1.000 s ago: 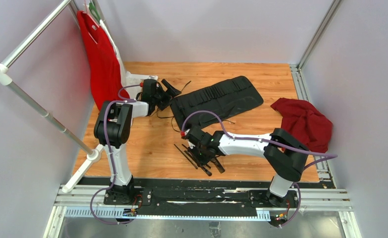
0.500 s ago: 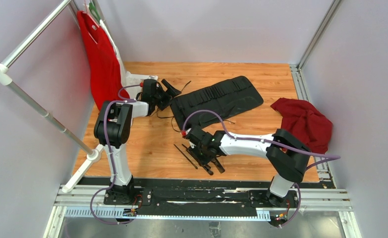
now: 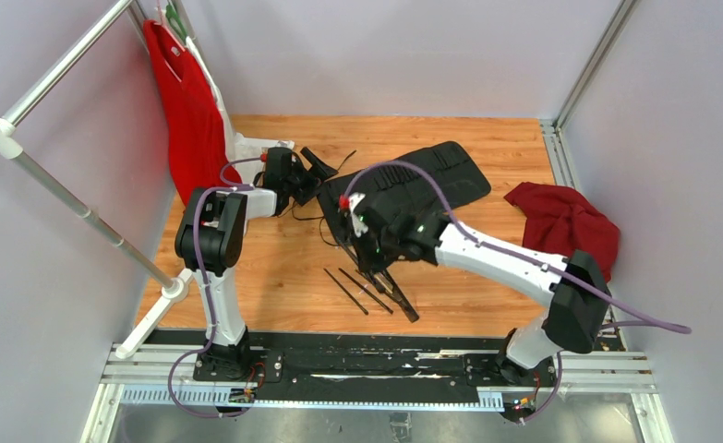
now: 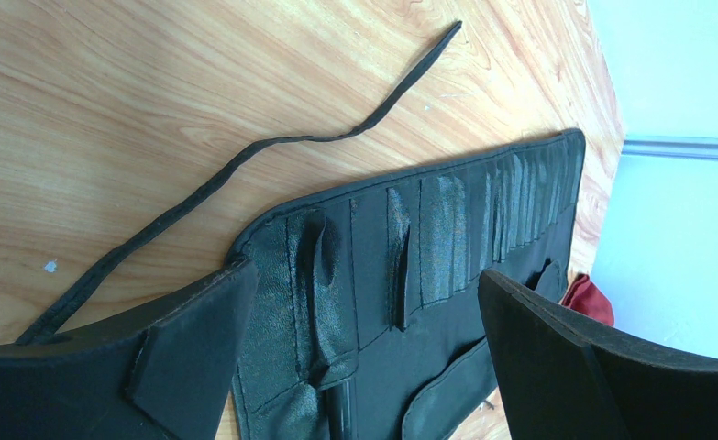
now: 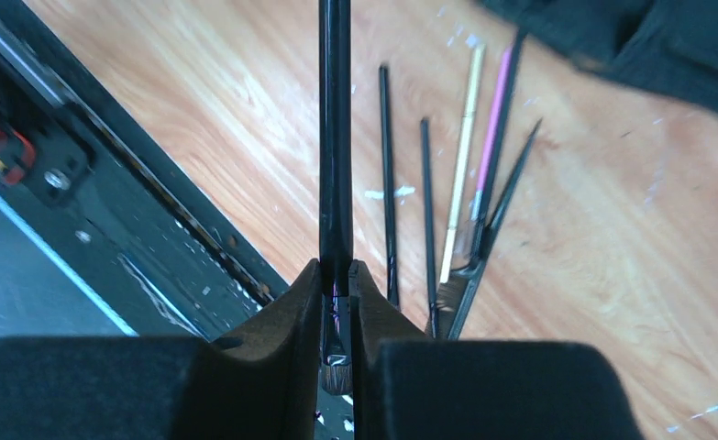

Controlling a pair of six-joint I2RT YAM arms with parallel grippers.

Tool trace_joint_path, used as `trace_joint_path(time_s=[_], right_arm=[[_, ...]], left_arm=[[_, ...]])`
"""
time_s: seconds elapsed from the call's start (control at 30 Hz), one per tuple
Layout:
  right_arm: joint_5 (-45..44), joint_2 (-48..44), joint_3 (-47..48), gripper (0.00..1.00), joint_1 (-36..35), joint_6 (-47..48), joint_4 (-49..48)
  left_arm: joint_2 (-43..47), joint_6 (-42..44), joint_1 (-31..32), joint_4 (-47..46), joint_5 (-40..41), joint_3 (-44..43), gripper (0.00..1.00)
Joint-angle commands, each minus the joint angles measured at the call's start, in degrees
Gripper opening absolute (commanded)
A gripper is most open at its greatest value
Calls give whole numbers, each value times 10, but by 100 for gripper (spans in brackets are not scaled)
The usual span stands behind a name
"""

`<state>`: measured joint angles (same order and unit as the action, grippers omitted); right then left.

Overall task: Organize the makeup
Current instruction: Pick up the makeup brush from the center of the board, then place the makeup brush in the cosmetics bag.

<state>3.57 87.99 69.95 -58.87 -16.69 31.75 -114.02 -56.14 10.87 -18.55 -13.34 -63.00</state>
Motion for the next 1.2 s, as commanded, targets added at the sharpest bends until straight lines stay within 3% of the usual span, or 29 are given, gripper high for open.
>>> trace_joint_path(time_s=[0.0,0.3,0.57,0.87,1.17], right_arm=[[74,-11,76,1,86,0,63],[271,54,139,1,258,-16,45],[414,153,160,1,315,-81,-19],[466,241,206,1,327,-125,-47],[440,308,241,1,333,-126,-31]], left_arm=[[-24,14,-6,101,13,12,98],[-29,11,-6,105,12,4,98],[-30,10,-6,106,11,5,98],[-30,9,-6,104,8,8,98],[-27,8,-6,103,7,10,98]])
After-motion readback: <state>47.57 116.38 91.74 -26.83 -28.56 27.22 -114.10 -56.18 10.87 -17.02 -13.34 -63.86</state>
